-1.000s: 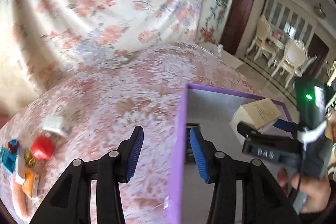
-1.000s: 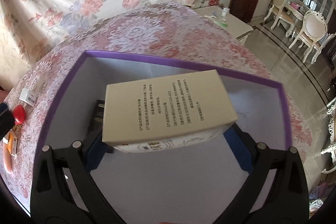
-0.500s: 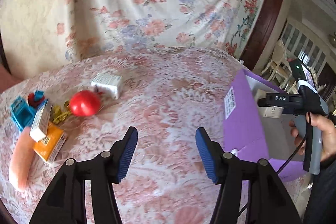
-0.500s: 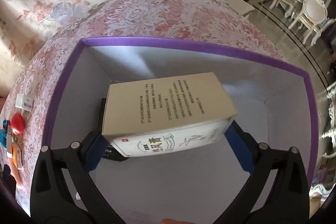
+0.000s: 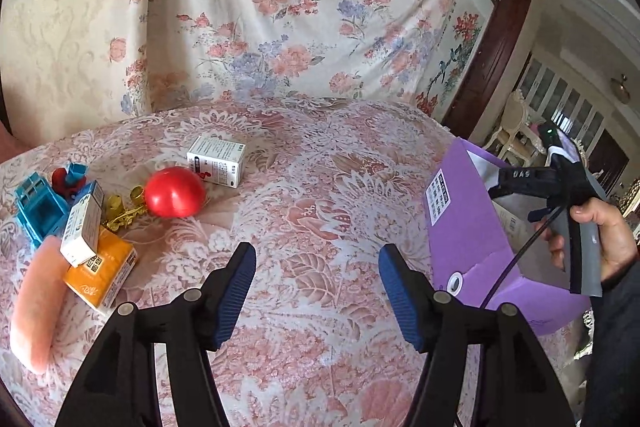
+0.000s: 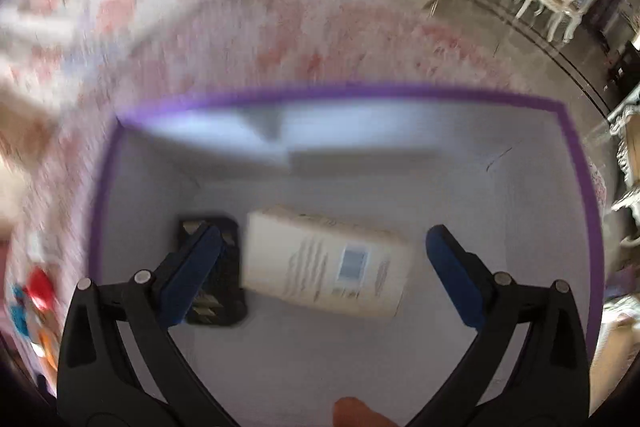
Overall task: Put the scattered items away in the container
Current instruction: 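Withdraw both tools from the purple box back over the table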
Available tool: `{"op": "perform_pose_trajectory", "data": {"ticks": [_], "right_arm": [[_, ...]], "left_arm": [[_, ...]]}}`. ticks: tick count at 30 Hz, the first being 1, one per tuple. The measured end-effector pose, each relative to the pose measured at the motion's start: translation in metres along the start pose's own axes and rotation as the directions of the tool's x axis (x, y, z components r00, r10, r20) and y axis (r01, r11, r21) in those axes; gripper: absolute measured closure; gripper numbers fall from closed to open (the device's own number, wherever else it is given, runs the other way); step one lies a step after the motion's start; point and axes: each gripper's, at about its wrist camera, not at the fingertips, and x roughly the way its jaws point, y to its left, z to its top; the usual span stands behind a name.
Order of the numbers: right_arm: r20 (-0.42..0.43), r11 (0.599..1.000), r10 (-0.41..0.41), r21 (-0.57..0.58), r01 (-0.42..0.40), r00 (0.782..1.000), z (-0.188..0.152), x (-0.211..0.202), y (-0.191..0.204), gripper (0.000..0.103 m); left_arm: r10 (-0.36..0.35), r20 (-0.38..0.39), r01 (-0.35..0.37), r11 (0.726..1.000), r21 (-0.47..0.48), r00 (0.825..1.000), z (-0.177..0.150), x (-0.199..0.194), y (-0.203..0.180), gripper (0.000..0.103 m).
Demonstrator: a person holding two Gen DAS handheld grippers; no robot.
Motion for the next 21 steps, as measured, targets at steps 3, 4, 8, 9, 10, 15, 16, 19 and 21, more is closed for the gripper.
{"op": "perform_pose_trajectory", "data": {"ticks": [3,4,8,9,10,15,16,19,21], "right_arm": [[0.112,0.999,0.032,0.026,-0.035,0.993,-0.002,-0.024,-0.002,0.001],[0.151,0.999,0.031,0.026,-0.035,0.988,-0.003,-0.032,-0.002,0.001],[0.274,0.997,0.046,0.042,-0.060,0.961,-0.011,-0.061,-0.001,0.001],[0.297,0.996,0.057,0.044,-0.074,0.953,-0.013,-0.067,-0.001,0.001],[0.325,0.994,0.079,0.042,-0.098,0.942,-0.017,-0.073,-0.002,0.001],[0.443,0.979,0.188,-0.017,-0.201,0.877,-0.044,-0.102,0.003,0.001],[0.463,0.975,0.211,-0.036,-0.220,0.861,-0.051,-0.108,0.004,0.001],[0.528,0.937,0.347,-0.156,-0.313,0.775,-0.092,-0.136,0.011,0.001],[0.568,0.902,0.431,-0.246,-0.355,0.702,-0.127,-0.155,0.018,0.001]], "left_arm": [[-0.007,0.009,0.007,1.000,-0.011,1.000,-0.006,0.000,0.004,0.037],[-0.009,0.014,0.009,1.000,-0.014,1.000,-0.008,-0.001,0.005,0.037],[-0.018,0.032,0.018,1.000,-0.024,0.999,-0.017,-0.001,0.008,0.034],[-0.020,0.036,0.021,0.999,-0.027,0.999,-0.019,-0.001,0.009,0.033],[-0.018,0.064,0.020,0.999,-0.027,0.998,-0.023,-0.005,0.009,0.027],[0.041,0.182,-0.045,0.999,0.018,0.982,-0.041,-0.024,0.003,0.017],[0.054,0.188,-0.060,0.998,0.024,0.981,-0.045,-0.028,0.002,0.017],[0.062,0.213,-0.055,0.998,-0.042,0.975,-0.058,-0.048,0.009,0.017],[0.104,0.240,-0.088,0.993,-0.078,0.965,-0.069,-0.065,0.012,0.018]]}}
